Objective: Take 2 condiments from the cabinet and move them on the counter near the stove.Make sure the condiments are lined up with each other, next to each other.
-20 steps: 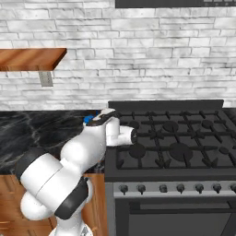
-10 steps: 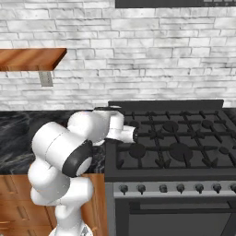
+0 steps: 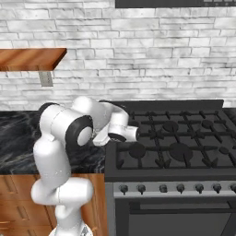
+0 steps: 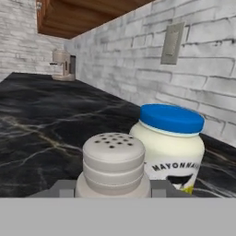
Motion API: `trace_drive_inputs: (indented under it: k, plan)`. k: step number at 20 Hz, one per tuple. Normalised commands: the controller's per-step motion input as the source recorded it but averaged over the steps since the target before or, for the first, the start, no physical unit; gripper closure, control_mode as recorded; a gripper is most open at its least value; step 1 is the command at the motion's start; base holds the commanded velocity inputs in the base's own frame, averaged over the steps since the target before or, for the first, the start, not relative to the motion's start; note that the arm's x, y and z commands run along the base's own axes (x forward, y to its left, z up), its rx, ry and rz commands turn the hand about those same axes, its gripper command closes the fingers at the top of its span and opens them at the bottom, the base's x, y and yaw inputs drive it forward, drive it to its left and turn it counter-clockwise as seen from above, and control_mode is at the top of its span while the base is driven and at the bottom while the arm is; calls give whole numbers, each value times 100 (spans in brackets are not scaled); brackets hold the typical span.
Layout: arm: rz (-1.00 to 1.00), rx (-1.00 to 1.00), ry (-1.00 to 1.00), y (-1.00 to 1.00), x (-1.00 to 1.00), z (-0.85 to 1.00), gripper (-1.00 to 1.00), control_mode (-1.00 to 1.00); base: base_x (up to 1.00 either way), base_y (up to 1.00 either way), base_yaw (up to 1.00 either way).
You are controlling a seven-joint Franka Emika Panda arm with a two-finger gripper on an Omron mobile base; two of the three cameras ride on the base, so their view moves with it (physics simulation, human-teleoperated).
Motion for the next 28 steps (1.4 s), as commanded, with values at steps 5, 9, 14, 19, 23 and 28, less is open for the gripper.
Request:
trace_drive_inputs:
  k: [5, 9, 14, 19, 23, 28]
  plan:
    - [5, 1, 0, 0, 40, -18, 100, -100, 0, 0, 0]
    - [6, 0, 0, 0, 25, -31, 100, -100, 0, 0, 0]
    - [5, 0, 0, 14, 21, -29, 100, -100, 0, 0, 0]
    - [4, 0, 0, 17, 24, -22, 100, -100, 0, 0, 0]
    - [3, 0, -2, 27, 14, -27, 100, -100, 0, 0, 0]
    - [2, 0, -7, 42, 0, -24, 100, -100, 0, 0, 0]
